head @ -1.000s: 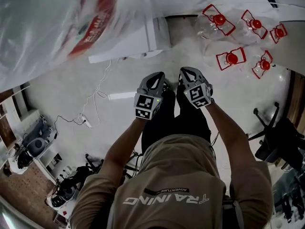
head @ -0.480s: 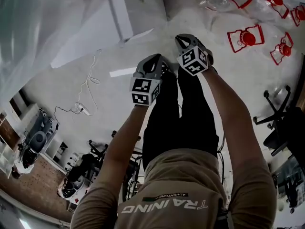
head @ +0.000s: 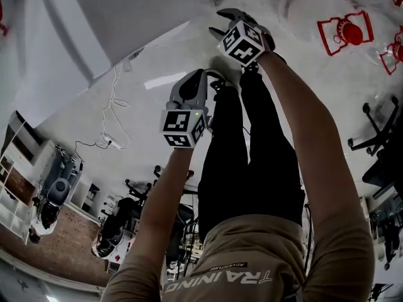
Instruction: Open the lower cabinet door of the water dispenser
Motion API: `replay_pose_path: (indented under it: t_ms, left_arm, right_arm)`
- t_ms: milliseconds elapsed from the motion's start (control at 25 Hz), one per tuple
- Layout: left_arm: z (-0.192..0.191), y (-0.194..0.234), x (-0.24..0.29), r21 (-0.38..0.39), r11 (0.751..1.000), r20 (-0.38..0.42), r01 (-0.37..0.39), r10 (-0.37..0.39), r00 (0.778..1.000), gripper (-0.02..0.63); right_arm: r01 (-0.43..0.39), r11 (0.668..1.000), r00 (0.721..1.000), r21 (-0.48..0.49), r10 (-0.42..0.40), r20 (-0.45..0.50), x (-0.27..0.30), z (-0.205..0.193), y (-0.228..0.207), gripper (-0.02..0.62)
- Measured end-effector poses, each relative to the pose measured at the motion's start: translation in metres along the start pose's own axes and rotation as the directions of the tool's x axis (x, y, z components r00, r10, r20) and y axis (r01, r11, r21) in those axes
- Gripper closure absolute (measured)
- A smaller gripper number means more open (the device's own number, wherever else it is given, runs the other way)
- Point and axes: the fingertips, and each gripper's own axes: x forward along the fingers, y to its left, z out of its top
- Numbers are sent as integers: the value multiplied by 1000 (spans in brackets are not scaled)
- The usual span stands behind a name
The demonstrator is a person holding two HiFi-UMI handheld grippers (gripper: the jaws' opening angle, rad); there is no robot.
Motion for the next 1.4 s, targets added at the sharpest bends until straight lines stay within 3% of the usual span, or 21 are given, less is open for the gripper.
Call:
replay_pose_path:
  t_ms: [200,440,600,760,1120,1400]
  left_arm:
    - [-8,15,10,-38,999,4,-6,6,1000,615]
    - [-3,38,17,-78,997,23,-24,26,999,617]
    - [-2,46,15,-93,995,24,-34,36,999,615]
    - [-13,43,13,-94,995,19,-27,29,999,615]
    - [-23,47,8,-132,991,20,-27,30,999,615]
    - [-20,54,9,-130,991,34,-40,45,998,615]
  right_arm:
    - [-12,999,1000,-35,12,-1,29,8,-6,356]
    - [41,999,999,-32,-42,-29,56,12,-19,353]
    - [23,997,999,-77,-25,-30,65,18,-13,354]
    - [33,999,999,-12,-33,-17,64,18,-10,354]
    - [104,990,992,97,-96,-83,63,21,-16,359]
    - [76,993,990,94,-64,-124,62,18,-16,388]
